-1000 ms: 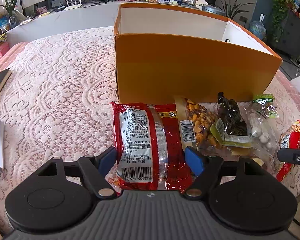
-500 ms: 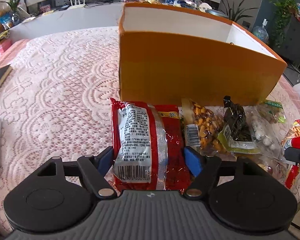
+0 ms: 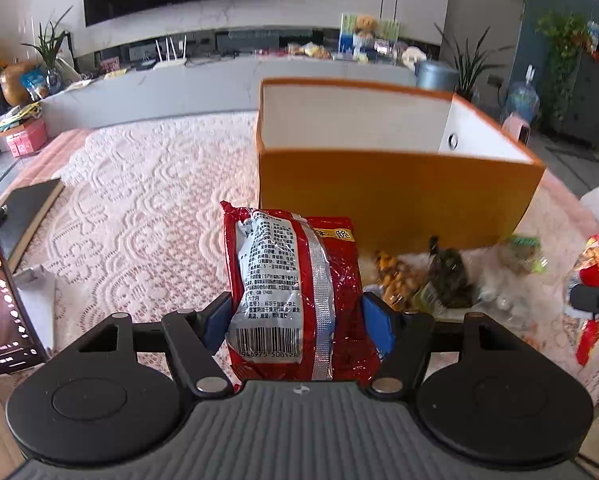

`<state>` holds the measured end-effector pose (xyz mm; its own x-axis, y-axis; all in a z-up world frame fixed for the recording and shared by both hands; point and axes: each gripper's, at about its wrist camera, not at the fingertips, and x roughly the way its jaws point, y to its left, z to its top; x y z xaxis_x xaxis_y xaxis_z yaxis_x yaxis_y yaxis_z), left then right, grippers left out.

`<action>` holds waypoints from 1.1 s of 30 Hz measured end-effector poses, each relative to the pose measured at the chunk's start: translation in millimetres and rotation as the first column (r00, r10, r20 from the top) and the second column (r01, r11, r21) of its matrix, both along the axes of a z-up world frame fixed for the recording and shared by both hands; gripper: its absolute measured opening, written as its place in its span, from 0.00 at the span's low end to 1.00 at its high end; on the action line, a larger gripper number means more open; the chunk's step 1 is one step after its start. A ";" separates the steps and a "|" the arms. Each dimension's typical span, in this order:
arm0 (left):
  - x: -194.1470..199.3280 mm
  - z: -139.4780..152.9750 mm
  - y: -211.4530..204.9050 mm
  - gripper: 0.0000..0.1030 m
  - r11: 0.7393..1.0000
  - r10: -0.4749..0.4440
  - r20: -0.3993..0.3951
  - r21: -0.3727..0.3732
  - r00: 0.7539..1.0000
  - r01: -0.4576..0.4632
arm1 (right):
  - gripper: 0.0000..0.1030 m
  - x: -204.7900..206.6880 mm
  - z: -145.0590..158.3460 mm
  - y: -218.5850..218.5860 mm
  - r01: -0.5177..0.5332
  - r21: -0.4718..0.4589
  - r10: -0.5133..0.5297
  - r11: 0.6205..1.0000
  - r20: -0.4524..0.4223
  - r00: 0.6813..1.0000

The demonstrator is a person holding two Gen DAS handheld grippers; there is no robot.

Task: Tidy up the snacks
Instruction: 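Lift both packets and carry them over the orange box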

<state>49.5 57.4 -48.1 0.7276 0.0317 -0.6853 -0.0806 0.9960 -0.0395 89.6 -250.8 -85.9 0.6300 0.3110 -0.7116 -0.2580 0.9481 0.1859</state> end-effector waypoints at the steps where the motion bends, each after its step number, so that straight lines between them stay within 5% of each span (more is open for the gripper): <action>1: -2.8 3.3 -0.4 0.76 1.000 0.001 0.011 -0.006 1.000 0.000 | 0.61 -1.1 3.2 0.0 -0.002 0.001 0.002 1.000 0.008 1.000; 8: -10.5 34.1 -1.3 0.76 0.998 -0.011 0.077 -0.068 0.997 0.016 | 0.61 -4.0 31.0 1.9 -0.030 -0.002 0.030 1.000 0.084 0.996; 20: 24.5 79.8 -13.4 0.75 0.996 -0.057 0.161 -0.055 0.985 0.066 | 0.61 22.6 84.8 15.3 -0.117 -0.002 0.115 0.993 0.197 0.974; 33: 72.5 81.6 -20.6 0.75 0.996 -0.075 0.148 -0.030 0.986 0.080 | 0.61 84.9 109.4 48.3 -0.134 -0.026 0.136 0.991 0.235 0.962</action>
<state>122.0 36.8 33.5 0.8196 -0.0513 -0.5706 0.0058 0.9967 -0.0812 174.5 -202.5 23.6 0.7327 0.3987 -0.5516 -0.4193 0.9028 0.0955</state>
